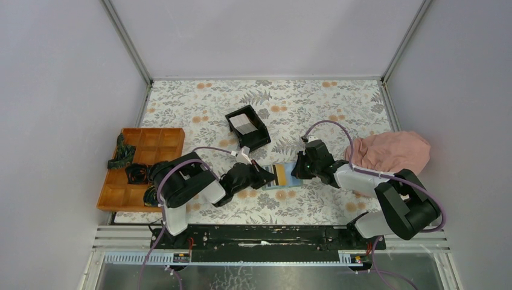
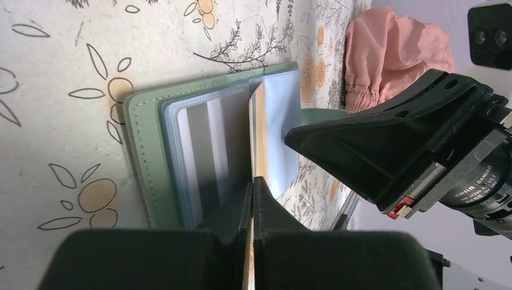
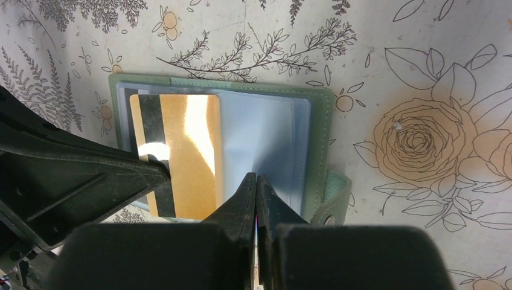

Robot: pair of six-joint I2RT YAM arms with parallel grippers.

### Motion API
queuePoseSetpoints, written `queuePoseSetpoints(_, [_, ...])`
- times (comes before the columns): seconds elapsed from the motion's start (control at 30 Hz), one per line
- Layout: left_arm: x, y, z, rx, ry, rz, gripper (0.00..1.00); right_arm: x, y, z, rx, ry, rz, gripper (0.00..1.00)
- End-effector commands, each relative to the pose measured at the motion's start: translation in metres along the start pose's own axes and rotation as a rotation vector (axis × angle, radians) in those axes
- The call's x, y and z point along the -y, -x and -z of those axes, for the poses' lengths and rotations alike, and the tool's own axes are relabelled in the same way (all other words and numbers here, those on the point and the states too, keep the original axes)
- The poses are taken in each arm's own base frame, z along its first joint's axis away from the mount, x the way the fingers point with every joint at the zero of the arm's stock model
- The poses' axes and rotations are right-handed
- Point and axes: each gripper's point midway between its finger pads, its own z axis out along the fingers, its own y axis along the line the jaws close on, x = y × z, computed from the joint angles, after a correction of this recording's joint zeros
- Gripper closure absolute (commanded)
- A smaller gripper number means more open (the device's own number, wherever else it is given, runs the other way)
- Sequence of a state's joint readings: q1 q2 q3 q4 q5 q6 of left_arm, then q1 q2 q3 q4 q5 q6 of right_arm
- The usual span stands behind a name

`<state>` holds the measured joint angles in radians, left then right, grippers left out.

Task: Put the credit cards into the card holder
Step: Insert the credit card into the card holder.

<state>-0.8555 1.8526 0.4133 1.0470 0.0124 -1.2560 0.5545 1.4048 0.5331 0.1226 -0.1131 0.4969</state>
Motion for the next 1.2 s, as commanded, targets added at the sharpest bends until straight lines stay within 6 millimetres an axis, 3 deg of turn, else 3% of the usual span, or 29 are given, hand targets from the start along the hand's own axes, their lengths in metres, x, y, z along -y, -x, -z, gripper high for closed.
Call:
queuePoseSetpoints(0.0, [-0.008, -0.007, -0.004, -0.026, 0.019, -0.011, 1.00, 0.007, -0.007, -0.003, -0.016, -0.038, -0.001, 1.00])
queuePoseSetpoints(0.47, [-0.042, -0.015, -0.008, -0.050, 0.143, -0.050, 1.00, 0.011, 0.004, 0.003, 0.014, -0.077, 0.011, 1.00])
queuePoseSetpoints(0.67, [-0.054, -0.018, -0.008, -0.053, 0.176, -0.046, 1.00, 0.023, 0.018, 0.013, 0.076, -0.165, 0.008, 0.82])
queuePoseSetpoints(1.17, [-0.061, -0.017, -0.003, -0.047, 0.201, -0.047, 1.00, 0.050, 0.022, 0.013, 0.128, -0.311, -0.037, 0.82])
